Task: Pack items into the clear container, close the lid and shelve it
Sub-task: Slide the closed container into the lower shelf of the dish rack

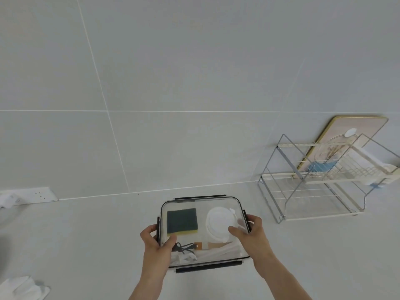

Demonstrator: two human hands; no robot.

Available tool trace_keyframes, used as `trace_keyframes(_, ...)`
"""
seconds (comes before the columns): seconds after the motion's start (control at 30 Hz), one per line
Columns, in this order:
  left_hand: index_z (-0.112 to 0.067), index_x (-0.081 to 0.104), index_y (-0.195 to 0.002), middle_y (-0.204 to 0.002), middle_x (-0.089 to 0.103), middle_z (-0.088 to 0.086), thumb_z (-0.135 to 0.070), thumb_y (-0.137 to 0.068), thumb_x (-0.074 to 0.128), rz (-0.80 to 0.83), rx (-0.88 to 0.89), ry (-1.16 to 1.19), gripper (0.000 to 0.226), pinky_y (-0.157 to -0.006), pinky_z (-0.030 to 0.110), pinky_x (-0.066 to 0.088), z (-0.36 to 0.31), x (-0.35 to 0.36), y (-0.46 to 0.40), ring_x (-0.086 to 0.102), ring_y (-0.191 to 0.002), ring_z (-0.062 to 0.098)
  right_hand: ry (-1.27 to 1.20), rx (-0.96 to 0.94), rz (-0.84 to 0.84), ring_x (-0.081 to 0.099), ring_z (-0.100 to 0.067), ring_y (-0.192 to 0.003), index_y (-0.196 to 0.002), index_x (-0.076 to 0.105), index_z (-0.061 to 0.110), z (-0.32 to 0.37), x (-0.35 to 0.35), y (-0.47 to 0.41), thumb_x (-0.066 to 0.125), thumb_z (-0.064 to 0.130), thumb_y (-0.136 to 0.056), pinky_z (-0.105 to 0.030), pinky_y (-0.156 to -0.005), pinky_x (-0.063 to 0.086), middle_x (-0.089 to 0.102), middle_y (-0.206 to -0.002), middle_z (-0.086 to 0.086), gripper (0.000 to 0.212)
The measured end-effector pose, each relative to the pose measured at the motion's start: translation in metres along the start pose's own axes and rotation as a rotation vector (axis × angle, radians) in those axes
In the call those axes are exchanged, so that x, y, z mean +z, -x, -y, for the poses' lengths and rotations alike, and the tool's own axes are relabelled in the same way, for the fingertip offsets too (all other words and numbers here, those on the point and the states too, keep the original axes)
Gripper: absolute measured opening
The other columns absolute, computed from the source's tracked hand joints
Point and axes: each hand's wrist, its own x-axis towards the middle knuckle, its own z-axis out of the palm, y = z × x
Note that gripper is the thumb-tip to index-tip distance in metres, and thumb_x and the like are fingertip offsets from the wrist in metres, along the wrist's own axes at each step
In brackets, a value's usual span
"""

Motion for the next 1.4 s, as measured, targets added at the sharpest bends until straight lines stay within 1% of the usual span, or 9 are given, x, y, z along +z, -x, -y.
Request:
trace_keyframes(0.33, -0.033, 0.031, -0.119, -0.105, 0.062, 0.001, -0.02, -0.089, 0.062, 0.092, 0.133, 0.01, 0.045, -0.081, 0.038, 0.042, -0.053, 0.022, 0.007, 0.061, -0.092, 0.017, -0.072, -0.05, -0.095, 0.06, -0.021, -0.109, -0.119, 0.054, 0.036, 0.045, -0.036, 0.023, 0.074, 0.024, -0.081, -0.049, -0.103, 0.044, 0.065, -0.116, 0.005, 0.044)
trace_keyframes(0.47, -0.031, 0.03, -0.115, -0.103, 0.063, 0.0, -0.019, -0.089, 0.062, 0.142, 0.161, -0.042, 0.044, -0.079, 0.039, 0.042, -0.055, 0.051, 0.016, 0.064, -0.082, 0.021, -0.122, -0.055, -0.173, 0.062, -0.022, -0.105, -0.118, 0.057, 0.03, 0.044, -0.066, 0.029, 0.072, 0.016, -0.084, -0.051, -0.102, 0.045, 0.068, -0.112, -0.003, 0.04)
trace_keyframes(0.67, -0.024, 0.028, -0.115, -0.114, 0.06, 0.014, -0.014, -0.088, 0.063, 0.186, 0.148, -0.135, 0.045, -0.087, 0.041, 0.042, -0.04, 0.115, 0.03, 0.061, -0.081, 0.019, -0.151, 0.012, -0.275, 0.063, -0.024, -0.103, -0.116, 0.059, 0.027, 0.026, -0.124, 0.026, 0.069, 0.014, -0.083, -0.054, -0.1, 0.046, 0.07, -0.103, -0.007, 0.037)
trace_keyframes(0.83, -0.016, 0.03, -0.113, -0.109, 0.064, 0.019, -0.005, -0.086, 0.064, 0.191, 0.142, -0.185, 0.045, -0.068, 0.036, 0.036, -0.021, 0.184, 0.039, 0.061, -0.074, 0.024, -0.186, 0.075, -0.313, 0.064, -0.026, -0.099, -0.106, 0.062, 0.032, -0.001, -0.185, 0.006, 0.07, 0.03, -0.063, -0.053, -0.095, 0.049, 0.071, -0.102, -0.007, 0.044)
trace_keyframes(1.07, -0.012, 0.032, -0.111, -0.105, 0.066, 0.016, -0.001, -0.082, 0.067, 0.13, 0.103, -0.229, 0.046, -0.058, 0.03, 0.042, 0.011, 0.312, 0.047, 0.064, -0.066, 0.025, -0.149, 0.105, -0.303, 0.066, -0.027, -0.091, -0.103, 0.065, 0.029, -0.04, -0.298, -0.063, 0.074, 0.026, -0.064, -0.053, -0.092, 0.051, 0.073, -0.092, -0.01, 0.04)
trace_keyframes(1.17, -0.014, 0.033, -0.109, -0.102, 0.069, 0.016, -0.002, -0.08, 0.069, 0.092, 0.061, -0.232, 0.048, -0.068, 0.039, 0.054, 0.024, 0.373, 0.048, 0.067, -0.063, 0.028, -0.155, 0.126, -0.291, 0.067, -0.027, -0.09, -0.1, 0.065, 0.031, -0.052, -0.351, -0.104, 0.071, 0.033, -0.054, -0.051, -0.089, 0.053, 0.073, -0.091, -0.009, 0.046)
trace_keyframes(1.27, -0.017, 0.034, -0.109, -0.102, 0.071, 0.015, -0.006, -0.079, 0.071, 0.063, 0.036, -0.237, 0.049, -0.071, 0.038, 0.053, 0.03, 0.427, 0.048, 0.068, -0.064, 0.027, -0.146, 0.137, -0.276, 0.065, -0.028, -0.09, -0.101, 0.065, 0.03, -0.055, -0.394, -0.14, 0.071, 0.03, -0.056, -0.048, -0.085, 0.051, 0.072, -0.093, -0.009, 0.045)
trace_keyframes(1.33, -0.02, 0.037, -0.108, -0.104, 0.068, 0.015, -0.008, -0.077, 0.074, 0.039, 0.042, -0.221, 0.049, -0.07, 0.037, 0.051, 0.029, 0.454, 0.047, 0.067, -0.073, 0.027, -0.139, 0.135, -0.26, 0.064, -0.029, -0.091, -0.105, 0.065, 0.027, -0.053, -0.417, -0.162, 0.073, 0.024, -0.063, -0.049, -0.086, 0.05, 0.071, -0.094, -0.009, 0.043)
trace_keyframes(1.4, -0.028, 0.042, -0.107, -0.109, 0.058, 0.013, -0.012, -0.074, 0.077, 0.009, 0.064, -0.232, 0.051, -0.084, 0.043, 0.051, 0.027, 0.476, 0.041, 0.057, -0.092, 0.026, -0.131, 0.117, -0.239, 0.063, -0.028, -0.094, -0.112, 0.064, 0.024, -0.052, -0.431, -0.185, 0.074, 0.018, -0.071, -0.049, -0.088, 0.05, 0.07, -0.098, -0.009, 0.042)
